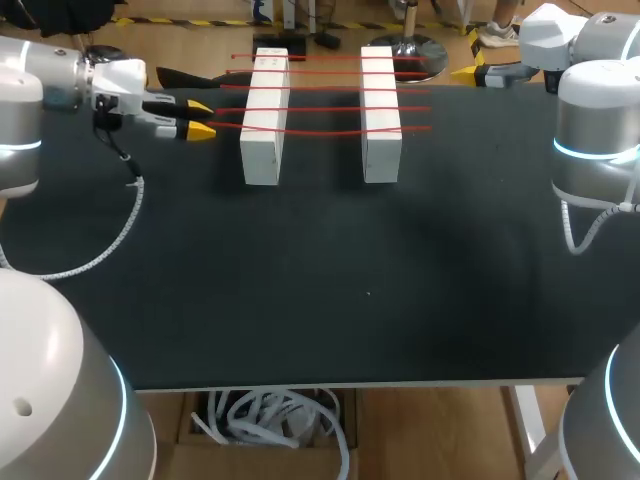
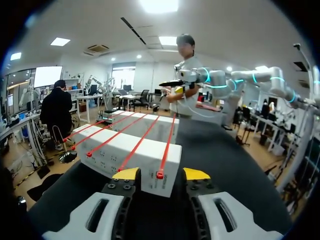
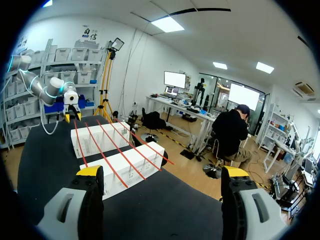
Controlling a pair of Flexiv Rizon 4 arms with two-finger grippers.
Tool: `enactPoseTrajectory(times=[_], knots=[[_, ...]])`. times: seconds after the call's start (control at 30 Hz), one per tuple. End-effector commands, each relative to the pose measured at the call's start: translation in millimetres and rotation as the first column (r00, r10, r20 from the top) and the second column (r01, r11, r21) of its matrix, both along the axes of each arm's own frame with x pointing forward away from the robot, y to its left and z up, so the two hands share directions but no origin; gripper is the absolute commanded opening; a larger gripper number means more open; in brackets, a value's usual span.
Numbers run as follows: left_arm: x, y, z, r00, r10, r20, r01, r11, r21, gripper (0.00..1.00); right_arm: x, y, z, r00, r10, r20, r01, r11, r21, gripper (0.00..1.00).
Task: Grab the tape and strap the tape.
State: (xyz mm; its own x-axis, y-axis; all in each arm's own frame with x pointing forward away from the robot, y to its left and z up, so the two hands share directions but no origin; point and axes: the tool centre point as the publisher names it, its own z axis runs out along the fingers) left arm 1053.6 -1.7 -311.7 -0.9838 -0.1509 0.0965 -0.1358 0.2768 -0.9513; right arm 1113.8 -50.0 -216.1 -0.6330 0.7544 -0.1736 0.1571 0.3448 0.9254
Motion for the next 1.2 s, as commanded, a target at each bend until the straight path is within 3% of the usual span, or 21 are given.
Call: enactPoseTrajectory(times=[0.03,0.57,0.97,1.2], knots=[[2.9,-1.3,-2.1,1.0,-0.001,0.001,0.001,1.0,-0.006,0.39,0.0,0.0,0.0,1.0,0.0,0.0,0.0,1.0,0.0,1.0],[6.1,0.9,-3.4,1.0,-0.013,0.01,0.013,1.0,-0.003,0.3,0.0,0.0,0.0,1.0,0.0,0.0,0.0,1.0,0.0,1.0],[5.5,2.9,-2.7,1.0,-0.014,0.01,0.014,1.0,-0.005,0.31,0.0,0.0,0.0,1.0,0.0,0.0,0.0,1.0,0.0,1.0],[5.2,3.5,-2.5,1.0,-0.015,0.01,0.015,1.0,-0.007,0.27,0.0,0.0,0.0,1.0,0.0,0.0,0.0,1.0,0.0,1.0]])
